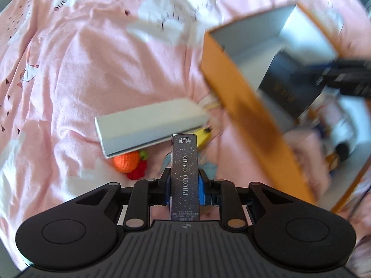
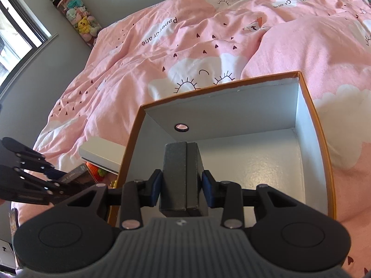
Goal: Organize objects
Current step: 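Carry the gray box toward the orange box with the right while the left grasps the photo card box, then lower the gray box and photo card box into the orange box with both grippers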
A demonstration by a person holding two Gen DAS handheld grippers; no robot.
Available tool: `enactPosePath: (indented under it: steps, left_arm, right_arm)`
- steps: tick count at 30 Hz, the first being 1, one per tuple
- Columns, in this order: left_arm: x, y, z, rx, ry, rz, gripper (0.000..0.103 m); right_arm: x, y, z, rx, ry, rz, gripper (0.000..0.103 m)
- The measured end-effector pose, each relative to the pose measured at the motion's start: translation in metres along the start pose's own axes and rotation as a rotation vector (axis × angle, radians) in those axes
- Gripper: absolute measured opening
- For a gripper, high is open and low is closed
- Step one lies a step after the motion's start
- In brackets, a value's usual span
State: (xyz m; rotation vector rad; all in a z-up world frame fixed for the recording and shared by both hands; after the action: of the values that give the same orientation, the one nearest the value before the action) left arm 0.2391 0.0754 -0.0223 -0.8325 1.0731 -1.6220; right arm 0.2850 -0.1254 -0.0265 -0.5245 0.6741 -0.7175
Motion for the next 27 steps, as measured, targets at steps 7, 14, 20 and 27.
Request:
enactPosePath:
  steps: [7, 14, 20, 27]
  left_arm:
    - [0.028, -0.039, 0.037, 0.241, -0.180, -0.149, 0.025]
    - [0.073, 0.003, 0.055, 0.284, -0.233, -0.148, 0.025]
    - [0.104, 0.041, 0.050, 0.267, -0.219, -0.062, 0.025]
    - [0.122, 0.077, 0.048, 0.256, -0.231, -0.002, 0.025]
  right_arm:
    - [0.011, -0.011, 0.005, 0.055, 0.064, -0.019, 0.039]
    - [0.026, -0.024, 0.007, 0.125, 0.078, -0.093, 0.039]
    - [0.040, -0.027, 0.004, 0.162, 0.102, -0.128, 0.039]
    - [0.047, -0.027, 0.000, 0.174, 0.120, -0.122, 0.039]
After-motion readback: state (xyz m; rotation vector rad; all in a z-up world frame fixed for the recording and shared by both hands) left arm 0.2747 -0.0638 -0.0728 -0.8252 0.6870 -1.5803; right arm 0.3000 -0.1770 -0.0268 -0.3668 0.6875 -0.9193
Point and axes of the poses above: each gripper's, at about its wrist camera, not at the fingertips, and y roughly the way its jaws point, x to its right, z to its top, the point moved 3 cm from there along y, roughly the way its jaws point, and after that the axes turned 11 degrees about x, right-handed, at the moved point
